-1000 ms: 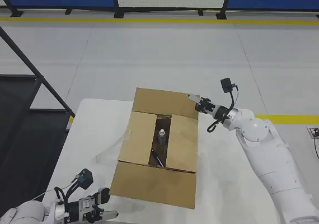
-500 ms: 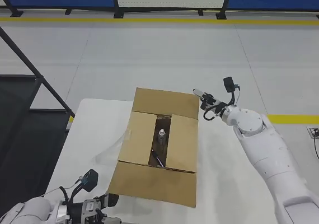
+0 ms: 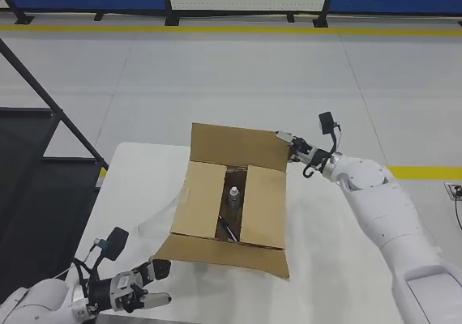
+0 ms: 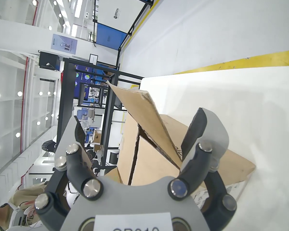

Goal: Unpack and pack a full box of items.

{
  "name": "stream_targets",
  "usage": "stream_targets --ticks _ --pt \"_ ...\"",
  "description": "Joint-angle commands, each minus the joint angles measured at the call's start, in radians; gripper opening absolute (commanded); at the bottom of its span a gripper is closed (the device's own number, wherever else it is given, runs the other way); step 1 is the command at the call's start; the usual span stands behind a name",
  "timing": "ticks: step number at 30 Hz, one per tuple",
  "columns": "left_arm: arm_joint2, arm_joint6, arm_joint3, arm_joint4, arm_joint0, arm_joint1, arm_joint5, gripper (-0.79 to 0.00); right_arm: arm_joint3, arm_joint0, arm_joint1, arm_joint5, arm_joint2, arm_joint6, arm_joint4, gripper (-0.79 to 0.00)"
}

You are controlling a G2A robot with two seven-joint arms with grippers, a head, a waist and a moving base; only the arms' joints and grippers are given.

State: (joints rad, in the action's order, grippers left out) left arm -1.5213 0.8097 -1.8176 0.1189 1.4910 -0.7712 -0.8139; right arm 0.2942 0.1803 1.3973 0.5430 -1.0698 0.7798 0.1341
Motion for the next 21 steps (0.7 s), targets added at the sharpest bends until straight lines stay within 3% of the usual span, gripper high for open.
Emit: stream_targets --ticks 1,15,18,21 --pt "0.006 -0.03 -0.01 -0.007 -0.008 -0.003 0.028 0.0 -0.005 -0.003 -0.003 0.023 -0.007 0.016 0.008 0.0" --pt "0.081 -0.101 -0.03 -0.118 -0.136 -0.023 0.247 0.0 0.101 0.007 -0.041 0.16 -0.053 0.199 0.051 0.0" --pt "0.11 -0.116 -0.03 -0.16 -0.176 -0.029 0.304 0.0 0.155 0.019 -0.054 0.144 -0.061 0.275 0.062 0.0" --pt "0.15 -0.124 -0.021 -0.189 -0.22 -0.037 0.348 0.0 0.207 0.024 -0.064 0.052 -0.061 0.327 0.054 0.0"
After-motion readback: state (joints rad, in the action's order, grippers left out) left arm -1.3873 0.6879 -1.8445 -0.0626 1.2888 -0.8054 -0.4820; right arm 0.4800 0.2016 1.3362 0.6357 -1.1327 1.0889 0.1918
